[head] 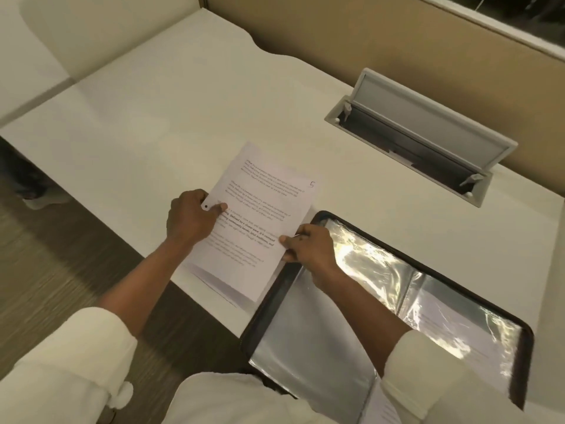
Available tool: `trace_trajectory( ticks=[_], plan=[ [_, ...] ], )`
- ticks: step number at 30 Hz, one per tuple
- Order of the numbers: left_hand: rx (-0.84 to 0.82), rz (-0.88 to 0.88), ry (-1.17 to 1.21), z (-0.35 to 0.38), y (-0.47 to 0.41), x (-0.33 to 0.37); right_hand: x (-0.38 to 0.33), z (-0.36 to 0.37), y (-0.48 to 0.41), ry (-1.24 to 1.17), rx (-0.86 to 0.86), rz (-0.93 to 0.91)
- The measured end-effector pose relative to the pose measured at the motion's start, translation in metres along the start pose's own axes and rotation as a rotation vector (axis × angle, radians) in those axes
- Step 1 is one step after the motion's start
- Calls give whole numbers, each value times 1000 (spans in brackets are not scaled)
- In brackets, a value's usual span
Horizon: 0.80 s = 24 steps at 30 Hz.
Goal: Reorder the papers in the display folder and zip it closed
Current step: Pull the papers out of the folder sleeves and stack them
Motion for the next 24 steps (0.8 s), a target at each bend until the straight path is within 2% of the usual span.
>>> trace_trajectory(
  ticks=[5, 12, 14, 18, 22, 24],
  plan=[
    [-9, -17, -244, 4, -29, -15, 18, 30, -6, 11, 46, 102],
    [-42, 17, -533, 27, -31, -22, 27, 32, -4, 308, 112, 131],
    [-14, 24, -610, 30, -28, -18, 23, 28, -5, 396, 128, 105],
    [108, 33, -722, 31, -22, -5, 21, 25, -3, 550, 53, 123],
    [181, 67, -894, 35, -14, 8, 18, 17, 4, 705, 94, 57],
    [190, 78, -961, 39, -5, 14, 23, 9, 11, 684, 127, 9]
  ],
)
Point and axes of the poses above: each hand's wrist, its own y-axis away from the middle knuckle, its own z-axis out of the palm, x = y × z, the point moved 8 cm from there along -y, towards the middle knuckle, and after that the axes turned 8 degrees about -z, right-handed, at the moved point
